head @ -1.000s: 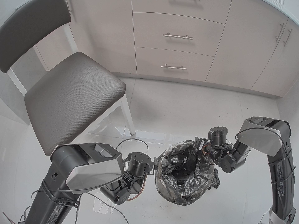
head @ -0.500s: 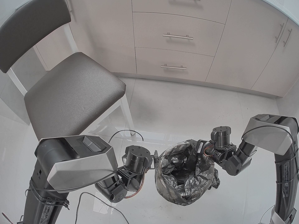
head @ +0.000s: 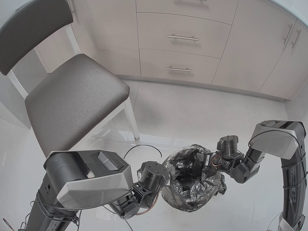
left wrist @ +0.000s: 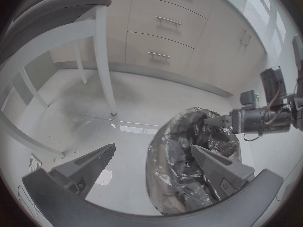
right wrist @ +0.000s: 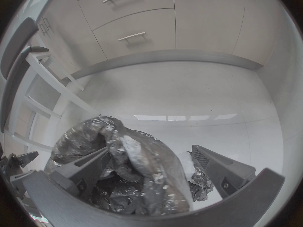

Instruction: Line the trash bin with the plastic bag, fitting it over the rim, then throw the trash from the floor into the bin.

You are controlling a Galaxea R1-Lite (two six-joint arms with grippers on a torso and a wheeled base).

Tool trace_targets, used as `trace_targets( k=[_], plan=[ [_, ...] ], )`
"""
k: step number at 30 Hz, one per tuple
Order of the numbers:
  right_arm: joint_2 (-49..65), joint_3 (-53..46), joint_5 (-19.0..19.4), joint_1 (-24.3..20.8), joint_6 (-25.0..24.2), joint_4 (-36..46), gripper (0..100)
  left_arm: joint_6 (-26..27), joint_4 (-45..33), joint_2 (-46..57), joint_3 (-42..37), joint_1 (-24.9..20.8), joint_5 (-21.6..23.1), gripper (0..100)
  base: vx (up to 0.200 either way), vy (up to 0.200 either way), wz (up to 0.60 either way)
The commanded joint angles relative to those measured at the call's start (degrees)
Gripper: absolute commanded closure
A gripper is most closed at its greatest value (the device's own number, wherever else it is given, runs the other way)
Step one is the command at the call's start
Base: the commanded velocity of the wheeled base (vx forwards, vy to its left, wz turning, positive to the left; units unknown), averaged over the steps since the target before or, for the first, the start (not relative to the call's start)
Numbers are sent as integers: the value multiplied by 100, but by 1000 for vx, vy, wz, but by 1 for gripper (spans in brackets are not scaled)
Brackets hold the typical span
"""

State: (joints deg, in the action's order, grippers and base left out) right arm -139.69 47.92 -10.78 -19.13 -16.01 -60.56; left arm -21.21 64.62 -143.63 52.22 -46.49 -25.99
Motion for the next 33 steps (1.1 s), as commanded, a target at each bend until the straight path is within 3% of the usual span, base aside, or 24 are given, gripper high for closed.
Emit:
trace_targets(
  k=[1,5,15,19,27,33],
  plan=[
    [-76,15,-3,23,19,62,0,12,-2,-104,16,-123,85,0,0,0,0],
    [-128,51,-3,32,19,80,0,29,-64,-130,33,-176,261,0,0,0,0],
    [-190,165,-12,102,10,62,0,196,-1285,-227,561,9,226,0,0,0,0],
    [-190,165,-12,102,10,45,0,188,-1400,-236,649,44,208,0,0,0,0],
    [-199,182,-12,102,1,9,0,205,-1409,-508,1229,193,-460,0,0,0,0],
    [-208,226,-21,102,-25,1,0,302,-1470,-578,1290,211,-521,0,0,0,0]
  ],
)
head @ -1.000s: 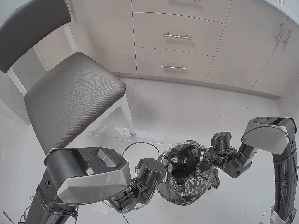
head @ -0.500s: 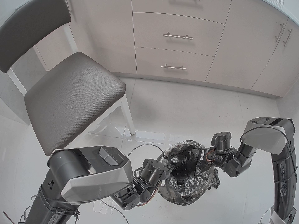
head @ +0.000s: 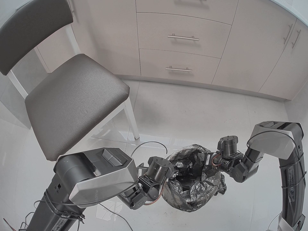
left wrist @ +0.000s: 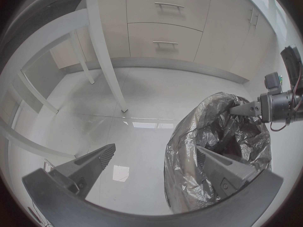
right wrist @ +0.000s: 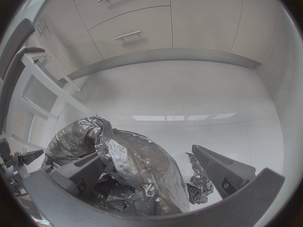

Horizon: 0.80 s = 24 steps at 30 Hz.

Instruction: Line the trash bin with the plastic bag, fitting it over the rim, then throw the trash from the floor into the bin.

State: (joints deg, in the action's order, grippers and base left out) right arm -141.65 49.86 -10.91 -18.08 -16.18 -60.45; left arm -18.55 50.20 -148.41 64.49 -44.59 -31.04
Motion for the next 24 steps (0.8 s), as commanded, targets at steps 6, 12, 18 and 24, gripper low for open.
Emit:
trace_targets(
  k=[6,12,18,24],
  plan=[
    [-108,235,-280,-11,-123,-63,0,54,-151,-109,143,74,-16,0,0,0,0],
    [-257,323,-465,-47,-246,-432,0,54,-116,-127,169,74,-131,0,0,0,0],
    [-275,349,-465,-64,-263,-459,0,36,-72,-180,275,82,-368,0,0,0,0],
    [-222,252,-456,-38,-237,-450,0,18,359,-180,187,65,-386,0,0,0,0]
  ],
)
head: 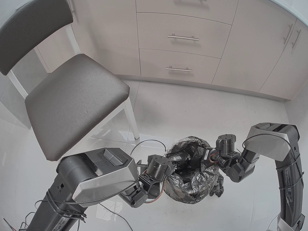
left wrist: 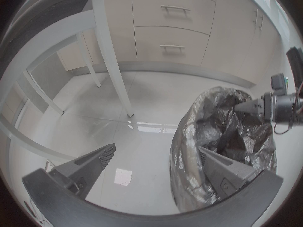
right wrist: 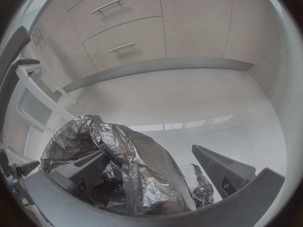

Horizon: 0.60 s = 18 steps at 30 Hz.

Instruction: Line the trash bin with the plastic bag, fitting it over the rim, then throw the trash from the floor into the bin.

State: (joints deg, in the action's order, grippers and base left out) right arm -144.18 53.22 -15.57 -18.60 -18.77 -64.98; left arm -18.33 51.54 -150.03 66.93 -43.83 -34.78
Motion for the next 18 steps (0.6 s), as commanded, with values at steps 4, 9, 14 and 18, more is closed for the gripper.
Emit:
trace_targets(
  k=[4,9,14,18],
  plan=[
    [303,-532,256,15,190,11,0,-12,603,9,-224,-47,-20,0,0,0,0],
    [698,-1104,1152,41,779,73,0,-21,840,18,-338,-65,-20,0,0,0,0],
    [681,-1095,1152,129,911,222,0,-12,858,9,-391,-65,-20,0,0,0,0],
    [663,-1104,1100,252,1165,618,0,-12,858,-9,-400,-56,-20,0,0,0,0]
  ],
)
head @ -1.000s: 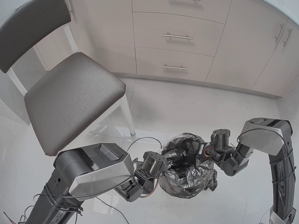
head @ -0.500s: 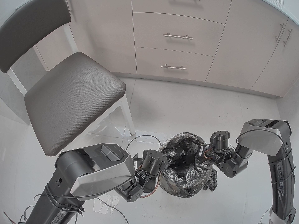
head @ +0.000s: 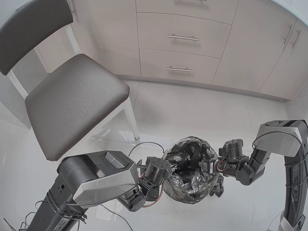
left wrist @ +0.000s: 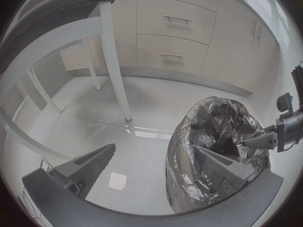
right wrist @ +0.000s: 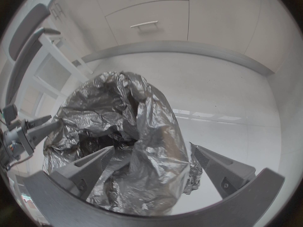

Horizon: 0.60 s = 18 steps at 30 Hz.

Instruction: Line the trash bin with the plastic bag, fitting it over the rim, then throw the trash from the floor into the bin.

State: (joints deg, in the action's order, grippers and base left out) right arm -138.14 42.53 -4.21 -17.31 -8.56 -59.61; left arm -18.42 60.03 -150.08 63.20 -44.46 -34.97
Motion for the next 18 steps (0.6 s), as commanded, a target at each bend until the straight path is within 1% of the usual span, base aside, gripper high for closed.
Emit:
trace_targets(
  k=[1,6,12,18],
  plan=[
    [51,-61,-72,193,232,90,0,-4,9,-4,-18,7,-1,0,0,0,0],
    [-90,-61,-247,360,320,125,0,14,0,-13,-9,-1,-1,0,0,0,0],
    [-143,-26,-274,439,320,125,0,14,0,-13,-18,25,-1,0,0,0,0],
    [-231,88,-309,615,364,125,0,23,9,-57,-9,16,-1,0,0,0,0]
  ],
)
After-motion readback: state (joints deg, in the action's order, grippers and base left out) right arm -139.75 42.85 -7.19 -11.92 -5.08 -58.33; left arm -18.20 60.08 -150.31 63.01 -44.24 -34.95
